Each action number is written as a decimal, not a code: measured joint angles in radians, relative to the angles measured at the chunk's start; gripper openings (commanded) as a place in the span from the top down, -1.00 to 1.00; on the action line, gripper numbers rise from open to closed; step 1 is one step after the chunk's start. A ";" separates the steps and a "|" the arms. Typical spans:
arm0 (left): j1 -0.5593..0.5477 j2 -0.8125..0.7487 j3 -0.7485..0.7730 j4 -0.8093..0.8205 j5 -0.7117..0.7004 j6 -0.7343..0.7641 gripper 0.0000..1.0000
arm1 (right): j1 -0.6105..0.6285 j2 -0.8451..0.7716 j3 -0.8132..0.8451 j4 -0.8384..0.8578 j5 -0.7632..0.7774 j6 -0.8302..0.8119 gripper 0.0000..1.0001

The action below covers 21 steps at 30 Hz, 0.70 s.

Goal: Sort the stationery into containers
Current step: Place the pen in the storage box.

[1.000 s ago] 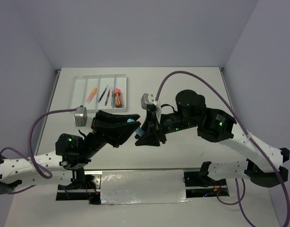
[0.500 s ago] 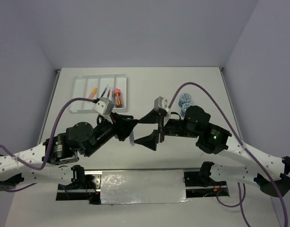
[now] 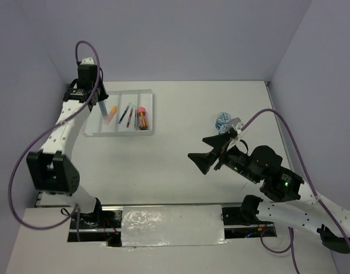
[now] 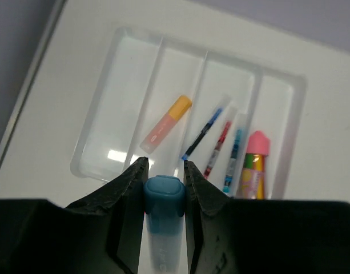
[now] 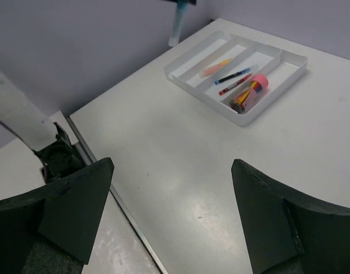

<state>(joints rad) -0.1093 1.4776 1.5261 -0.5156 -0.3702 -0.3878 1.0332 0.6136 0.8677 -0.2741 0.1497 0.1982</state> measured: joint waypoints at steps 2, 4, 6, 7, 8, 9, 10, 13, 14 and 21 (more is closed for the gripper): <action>0.057 0.134 0.024 0.014 0.087 0.032 1.00 | 0.000 -0.017 -0.011 0.002 -0.008 0.013 -0.83; 0.080 0.254 0.058 0.018 0.161 0.077 1.00 | 0.000 -0.023 -0.032 0.003 -0.016 0.022 -0.83; 0.080 0.320 0.077 0.035 0.209 0.121 1.00 | 0.000 -0.023 -0.059 0.005 -0.034 0.026 -0.83; 0.077 0.346 0.084 0.045 0.226 0.144 1.00 | 0.000 -0.023 -0.076 0.004 -0.043 0.030 -0.83; 0.074 0.361 0.089 0.056 0.238 0.161 1.00 | 0.000 -0.023 -0.088 0.003 -0.054 0.033 -0.83; 0.072 0.370 0.091 0.072 0.247 0.182 1.00 | 0.000 -0.023 -0.100 0.002 -0.064 0.036 -0.83; 0.069 0.378 0.090 0.087 0.256 0.204 1.00 | 0.000 -0.026 -0.109 0.003 -0.077 0.039 -0.83; 0.064 0.383 0.071 0.158 0.260 0.241 1.00 | 0.000 -0.042 -0.138 0.012 -0.109 0.044 -0.83; 0.064 0.386 0.062 0.180 0.255 0.254 1.00 | 0.000 -0.052 -0.147 0.011 -0.122 0.044 -0.83; 0.065 0.503 0.056 0.254 0.217 0.285 0.62 | 0.000 -0.115 -0.156 0.021 -0.183 0.040 -0.83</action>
<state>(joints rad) -0.0444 1.9804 1.5818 -0.2615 -0.1535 -0.1032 1.0336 0.4984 0.7116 -0.2527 -0.0334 0.2379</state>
